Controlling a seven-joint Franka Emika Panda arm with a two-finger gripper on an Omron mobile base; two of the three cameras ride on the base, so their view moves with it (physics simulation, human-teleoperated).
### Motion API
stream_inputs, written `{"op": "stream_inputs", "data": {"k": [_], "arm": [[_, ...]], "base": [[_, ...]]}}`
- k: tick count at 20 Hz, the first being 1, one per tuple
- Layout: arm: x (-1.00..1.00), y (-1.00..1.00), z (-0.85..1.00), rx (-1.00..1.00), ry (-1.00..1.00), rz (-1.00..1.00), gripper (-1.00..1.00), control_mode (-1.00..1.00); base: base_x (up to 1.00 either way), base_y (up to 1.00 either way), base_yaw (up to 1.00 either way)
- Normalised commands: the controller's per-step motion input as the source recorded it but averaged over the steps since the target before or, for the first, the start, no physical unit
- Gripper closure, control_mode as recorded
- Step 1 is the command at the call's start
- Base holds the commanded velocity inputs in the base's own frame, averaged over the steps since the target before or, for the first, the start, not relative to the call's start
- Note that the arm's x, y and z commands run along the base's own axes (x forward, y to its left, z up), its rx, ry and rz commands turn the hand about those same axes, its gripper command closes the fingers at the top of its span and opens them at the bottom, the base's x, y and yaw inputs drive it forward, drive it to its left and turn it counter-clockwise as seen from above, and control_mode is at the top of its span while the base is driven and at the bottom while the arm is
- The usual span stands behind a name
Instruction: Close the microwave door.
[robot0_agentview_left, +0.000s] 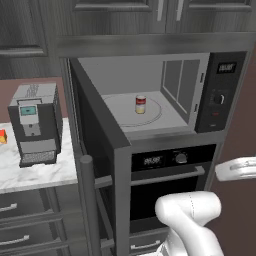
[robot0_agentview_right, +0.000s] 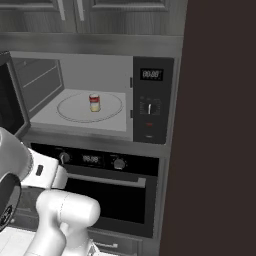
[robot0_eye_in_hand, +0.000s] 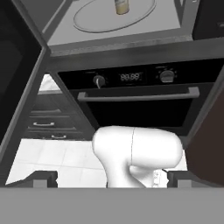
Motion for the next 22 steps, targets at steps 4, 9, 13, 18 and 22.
{"op": "stream_inputs", "data": {"k": [4,9,13,18,22], "arm": [[-0.66,0.21,0.04,0.00,-0.01,0.00,-1.00,-1.00],[-0.65,0.46,0.09,-0.04,0.00,0.00,-1.00,-1.00],[-0.56,0.64,0.17,-0.06,0.00,0.00,-1.00,-1.00],[-0.43,0.73,0.20,-0.06,-0.01,0.00,-1.00,-1.00],[-0.20,0.58,0.11,-0.03,-0.07,0.00,-1.00,-1.00]], "base": [[0.00,0.00,0.00],[0.00,0.00,0.00],[0.00,0.00,0.00],[0.00,0.00,0.00],[0.00,0.00,0.00]]}}
